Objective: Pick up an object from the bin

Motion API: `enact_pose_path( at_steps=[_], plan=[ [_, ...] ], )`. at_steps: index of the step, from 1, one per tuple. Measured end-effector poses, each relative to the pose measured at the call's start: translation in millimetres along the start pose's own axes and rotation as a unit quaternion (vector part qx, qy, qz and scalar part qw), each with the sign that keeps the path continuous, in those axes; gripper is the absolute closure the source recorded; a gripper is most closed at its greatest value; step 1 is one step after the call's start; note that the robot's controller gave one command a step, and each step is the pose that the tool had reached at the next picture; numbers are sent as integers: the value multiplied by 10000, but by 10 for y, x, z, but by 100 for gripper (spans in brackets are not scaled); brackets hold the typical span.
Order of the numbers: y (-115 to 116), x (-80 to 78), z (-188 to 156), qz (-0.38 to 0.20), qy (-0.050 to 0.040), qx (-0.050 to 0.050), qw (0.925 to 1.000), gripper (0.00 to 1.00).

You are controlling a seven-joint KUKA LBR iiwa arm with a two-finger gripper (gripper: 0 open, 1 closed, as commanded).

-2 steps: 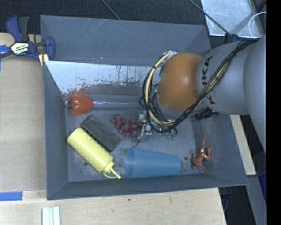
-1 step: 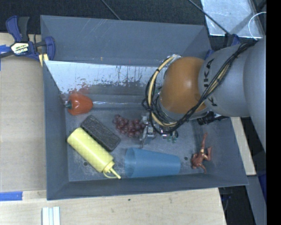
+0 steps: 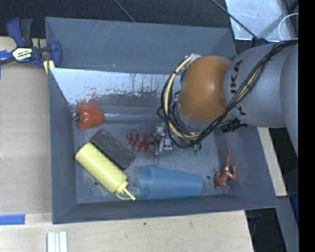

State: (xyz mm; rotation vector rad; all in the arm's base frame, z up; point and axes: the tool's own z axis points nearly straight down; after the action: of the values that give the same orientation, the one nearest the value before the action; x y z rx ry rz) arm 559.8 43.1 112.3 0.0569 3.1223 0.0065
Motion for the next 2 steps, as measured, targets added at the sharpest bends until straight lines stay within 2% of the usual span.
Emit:
enact_pose_path(
  at_steps=[1,2],
  plan=[
    [0,0,0,0,0,0,10000,100],
    [157,-79,-502,-84,-42,-6,10000,100]
  ],
)
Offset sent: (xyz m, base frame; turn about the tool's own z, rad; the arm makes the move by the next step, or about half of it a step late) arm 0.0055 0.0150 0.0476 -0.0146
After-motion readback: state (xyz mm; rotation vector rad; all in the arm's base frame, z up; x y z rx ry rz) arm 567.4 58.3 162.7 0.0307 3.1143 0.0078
